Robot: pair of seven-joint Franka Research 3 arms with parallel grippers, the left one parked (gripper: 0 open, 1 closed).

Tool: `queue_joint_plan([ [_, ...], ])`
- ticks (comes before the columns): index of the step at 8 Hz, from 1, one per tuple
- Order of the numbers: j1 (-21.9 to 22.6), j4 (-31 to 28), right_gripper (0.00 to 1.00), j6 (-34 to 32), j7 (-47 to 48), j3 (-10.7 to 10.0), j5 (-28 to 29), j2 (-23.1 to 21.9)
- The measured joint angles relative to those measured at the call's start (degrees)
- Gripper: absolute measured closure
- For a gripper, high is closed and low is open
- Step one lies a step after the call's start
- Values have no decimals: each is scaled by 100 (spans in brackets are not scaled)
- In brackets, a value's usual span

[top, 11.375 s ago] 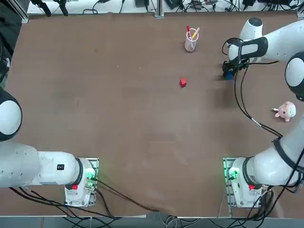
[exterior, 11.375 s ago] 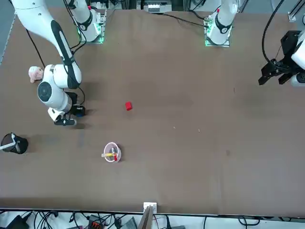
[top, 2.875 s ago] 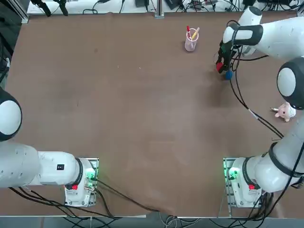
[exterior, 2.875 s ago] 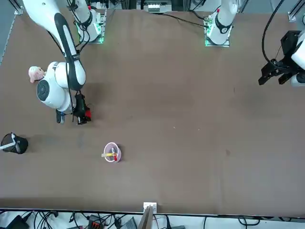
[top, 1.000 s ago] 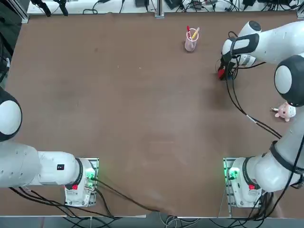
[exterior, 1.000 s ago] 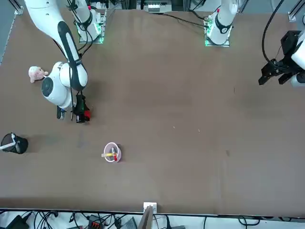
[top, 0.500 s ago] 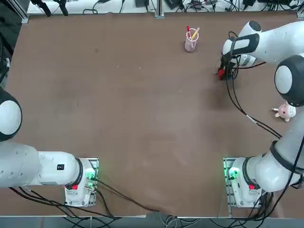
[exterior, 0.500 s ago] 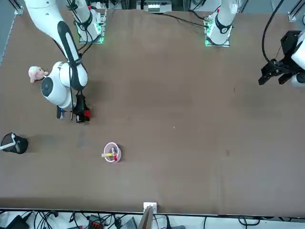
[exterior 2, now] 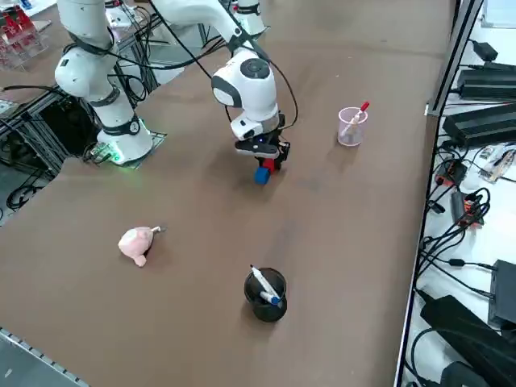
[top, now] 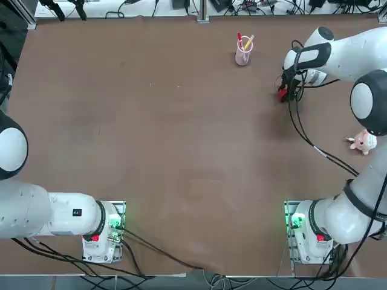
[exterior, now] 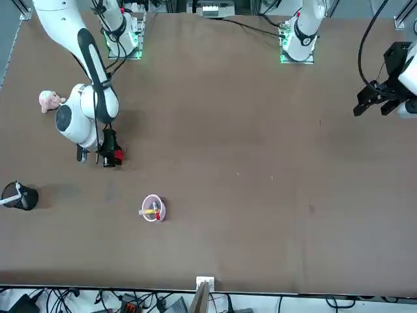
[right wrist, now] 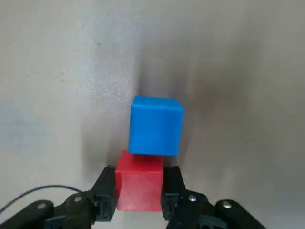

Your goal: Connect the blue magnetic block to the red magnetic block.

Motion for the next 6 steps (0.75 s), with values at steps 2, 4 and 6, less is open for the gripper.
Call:
queue_joint_plan([
  [2, -5, 0, 52, -65, 0, -21, 0, -9],
  [4, -15, -1, 52, -108, 0, -38, 0, -14],
  [6, -16, -2, 52, -127, 0, -74, 0, -15],
])
